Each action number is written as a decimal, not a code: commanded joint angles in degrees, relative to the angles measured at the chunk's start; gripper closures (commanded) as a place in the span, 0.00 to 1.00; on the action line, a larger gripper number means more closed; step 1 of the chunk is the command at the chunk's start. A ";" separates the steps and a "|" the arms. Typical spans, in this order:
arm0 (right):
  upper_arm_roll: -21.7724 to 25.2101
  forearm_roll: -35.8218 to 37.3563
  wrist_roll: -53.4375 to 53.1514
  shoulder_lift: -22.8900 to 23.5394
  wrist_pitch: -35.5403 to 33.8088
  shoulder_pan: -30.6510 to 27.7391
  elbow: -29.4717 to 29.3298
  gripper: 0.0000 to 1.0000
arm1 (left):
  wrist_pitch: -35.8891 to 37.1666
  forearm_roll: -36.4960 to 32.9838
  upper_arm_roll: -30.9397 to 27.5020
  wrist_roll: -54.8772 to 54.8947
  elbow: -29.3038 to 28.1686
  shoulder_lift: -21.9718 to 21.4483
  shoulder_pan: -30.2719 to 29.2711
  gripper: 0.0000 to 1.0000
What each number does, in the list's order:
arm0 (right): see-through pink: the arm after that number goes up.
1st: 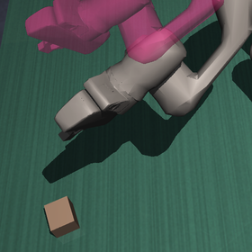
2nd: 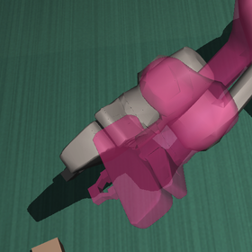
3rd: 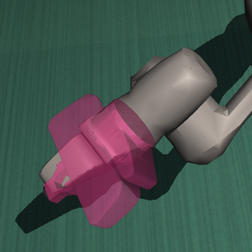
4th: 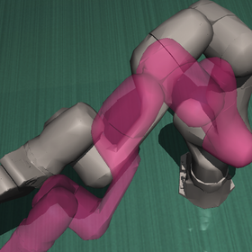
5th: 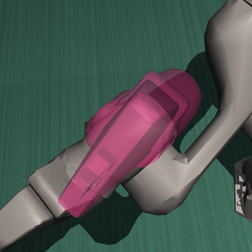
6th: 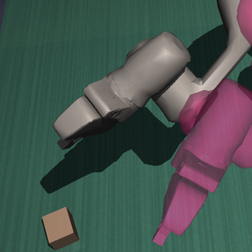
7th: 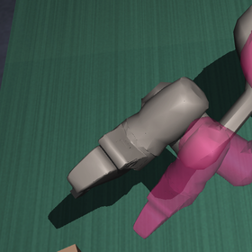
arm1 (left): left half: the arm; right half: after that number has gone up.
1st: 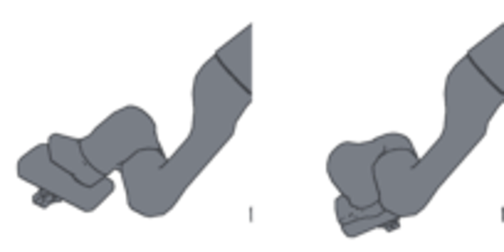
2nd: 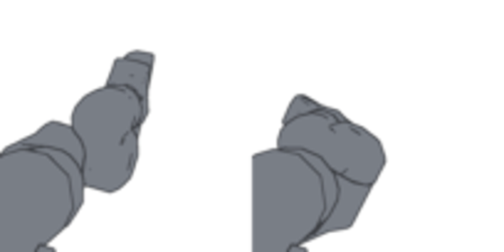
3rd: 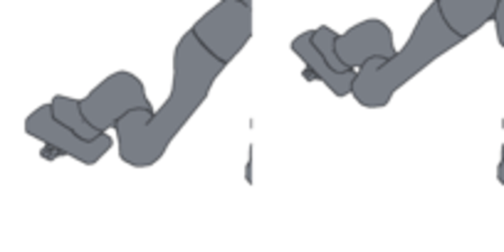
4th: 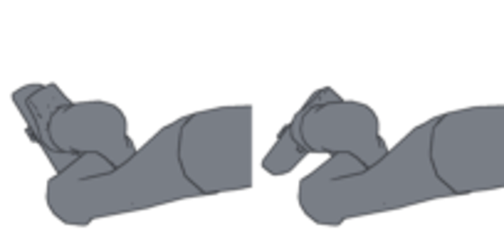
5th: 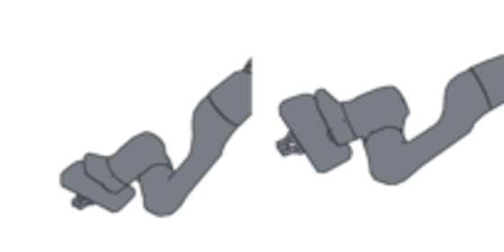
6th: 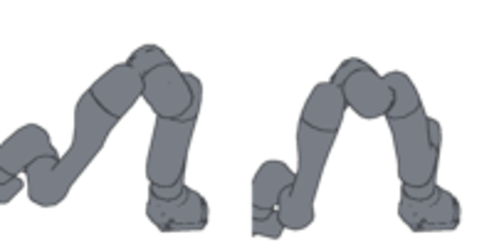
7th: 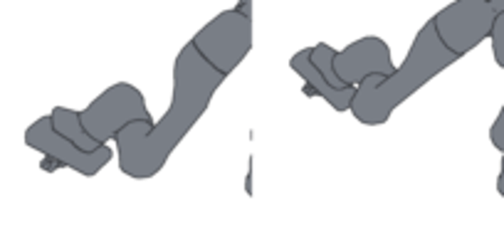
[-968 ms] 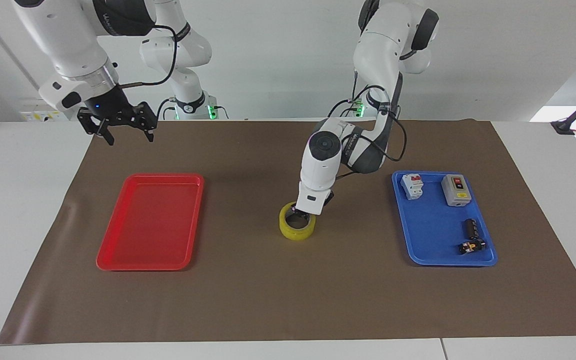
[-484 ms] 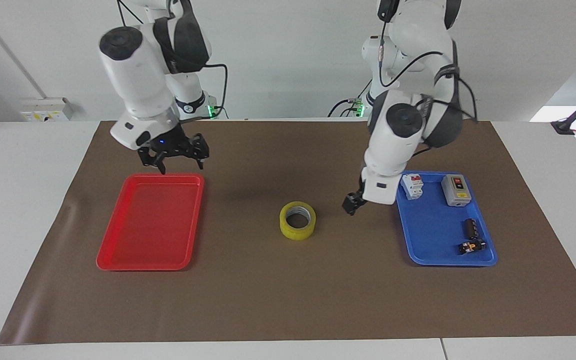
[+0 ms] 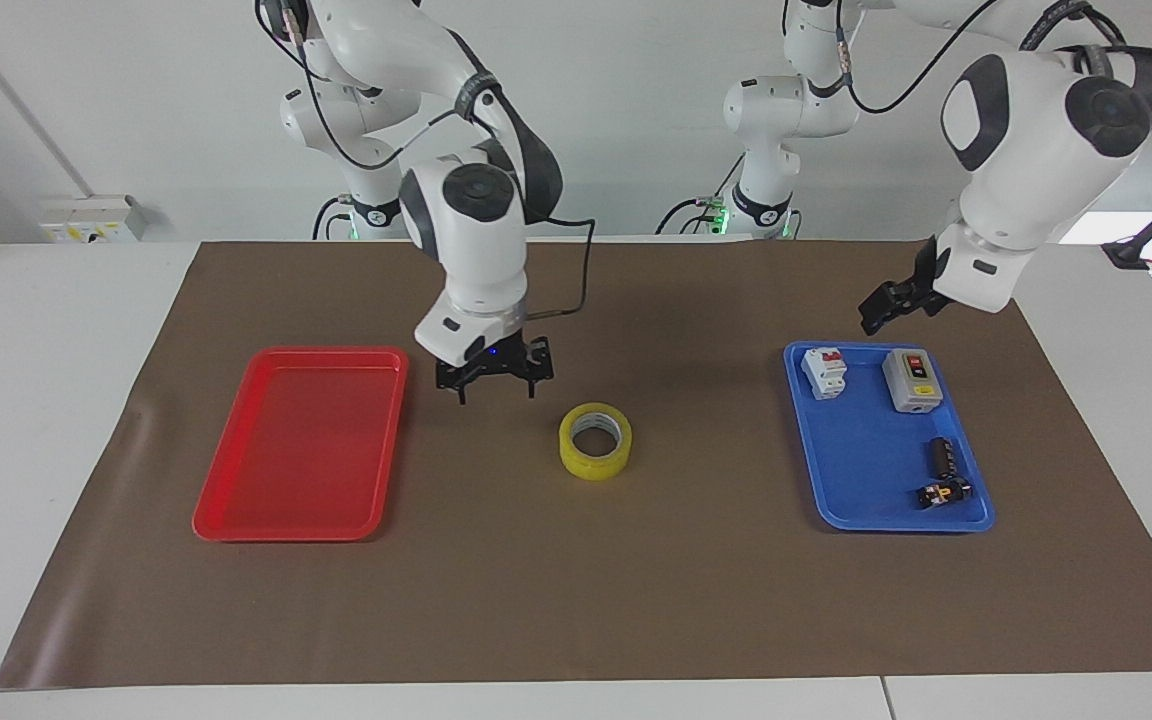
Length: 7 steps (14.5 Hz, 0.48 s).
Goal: Place and move tape with both arms
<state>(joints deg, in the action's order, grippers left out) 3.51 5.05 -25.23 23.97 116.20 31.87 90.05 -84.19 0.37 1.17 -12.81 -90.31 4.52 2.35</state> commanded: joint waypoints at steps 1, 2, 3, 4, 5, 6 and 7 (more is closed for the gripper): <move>-0.17 1.19 -1.49 8.20 4.44 0.29 -7.08 0.00 | -0.87 -0.28 0.76 4.81 -8.73 -7.06 -2.51 0.00; -0.17 1.10 -2.10 8.90 5.87 1.69 -7.08 0.00 | -2.28 -0.11 1.11 4.99 -9.18 -7.25 -3.83 0.00; -0.17 0.76 -2.80 9.25 6.92 2.75 -6.82 0.00 | -1.86 -0.02 1.63 4.56 -7.88 -6.55 -3.49 0.00; -0.26 0.58 -2.81 9.34 8.24 2.84 -6.03 0.00 | -2.72 0.07 3.29 4.21 -8.56 -6.72 -3.84 0.00; -0.61 0.58 -2.46 9.34 9.47 2.93 -4.20 0.00 | -2.47 0.07 4.09 4.46 -8.48 -6.72 -4.62 0.00; -1.31 0.58 -1.50 9.17 11.31 3.02 -2.00 0.00 | -1.77 0.07 4.36 4.64 -8.39 -7.16 -5.68 0.00; -1.49 0.49 0.86 8.65 12.20 3.11 -0.24 0.00 | -1.07 0.07 4.36 4.55 -8.05 -7.42 -5.60 0.00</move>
<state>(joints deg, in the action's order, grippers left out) 2.99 5.50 -26.53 33.62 125.56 35.25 86.12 -84.83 0.40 4.13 -8.80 -96.76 -1.06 -1.18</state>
